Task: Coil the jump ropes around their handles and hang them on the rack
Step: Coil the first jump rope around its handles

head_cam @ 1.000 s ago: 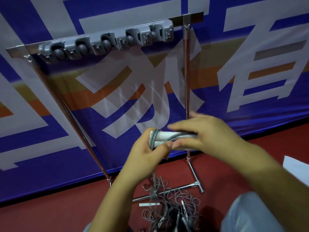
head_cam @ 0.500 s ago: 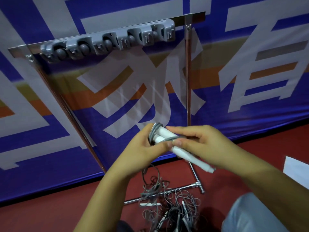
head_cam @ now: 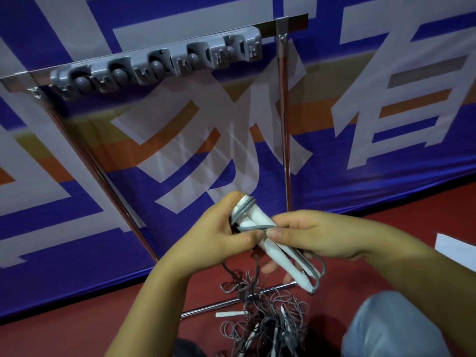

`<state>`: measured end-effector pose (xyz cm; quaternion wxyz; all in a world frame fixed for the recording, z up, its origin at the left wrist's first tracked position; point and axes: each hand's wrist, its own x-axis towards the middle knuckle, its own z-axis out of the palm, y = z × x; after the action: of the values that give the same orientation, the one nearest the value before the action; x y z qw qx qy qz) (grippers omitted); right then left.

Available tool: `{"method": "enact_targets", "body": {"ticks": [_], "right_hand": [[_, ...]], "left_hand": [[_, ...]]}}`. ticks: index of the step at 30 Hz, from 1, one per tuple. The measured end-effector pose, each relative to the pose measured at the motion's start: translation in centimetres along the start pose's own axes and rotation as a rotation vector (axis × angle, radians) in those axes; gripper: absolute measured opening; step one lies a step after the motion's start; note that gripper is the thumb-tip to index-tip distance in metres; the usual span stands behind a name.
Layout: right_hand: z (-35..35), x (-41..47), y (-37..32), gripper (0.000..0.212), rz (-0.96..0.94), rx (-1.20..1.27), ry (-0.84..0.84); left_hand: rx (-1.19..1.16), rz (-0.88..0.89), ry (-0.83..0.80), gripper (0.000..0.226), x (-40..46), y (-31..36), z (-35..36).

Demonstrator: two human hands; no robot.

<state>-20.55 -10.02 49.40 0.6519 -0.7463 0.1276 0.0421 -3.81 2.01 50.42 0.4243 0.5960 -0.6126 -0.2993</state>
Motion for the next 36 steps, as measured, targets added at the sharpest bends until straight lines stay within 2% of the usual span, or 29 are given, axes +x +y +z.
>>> {"method": "enact_targets", "body": {"ticks": [4,7,11,14,20,22,24,26,30,32,36], "right_hand": [[0.1,0.1,-0.5,0.045,-0.028,-0.115,0.092],[0.6,0.2,-0.3,0.047,-0.07,-0.2,0.202],[1.4,0.8,0.6,0.019,-0.094,-0.045,0.309],[1.7,1.2,0.6,0.014,-0.098,-0.004,0.376],[2.2,1.5,0.5,0.012,-0.101,0.04,0.453],[2.5,1.6,0.6,0.012,-0.119,0.089,0.482],[2.9,1.8,0.6,0.013,-0.13,0.165,0.528],[3.2,1.7,0.4,0.017,-0.139,0.255,0.559],[3.6,1.4,-0.2,0.022,-0.193,0.412,0.505],[3.5,1.4,-0.3,0.023,-0.226,0.481,0.479],[3.6,1.2,-0.5,0.033,-0.283,0.582,0.392]], "left_hand": [[0.098,-0.006,0.01,0.026,0.4,0.3,-0.2],[0.144,-0.021,0.052,0.03,0.6,0.5,-0.2],[0.239,-0.045,0.115,0.056,0.5,1.1,0.0],[0.345,-0.09,0.172,0.069,0.5,1.5,-0.1],[0.089,-0.221,0.378,0.041,-0.1,1.9,0.0],[0.013,-0.272,0.389,0.046,-0.1,1.6,0.1],[-0.057,-0.287,0.325,0.04,-0.2,1.4,0.3],[-0.052,-0.261,0.276,0.027,-0.4,1.4,0.3],[0.102,-0.146,0.415,0.022,-0.8,1.4,-0.4],[0.148,-0.09,0.423,0.021,-0.8,1.8,-0.4],[0.036,-0.042,0.472,0.023,-0.6,1.6,-0.2]]}}
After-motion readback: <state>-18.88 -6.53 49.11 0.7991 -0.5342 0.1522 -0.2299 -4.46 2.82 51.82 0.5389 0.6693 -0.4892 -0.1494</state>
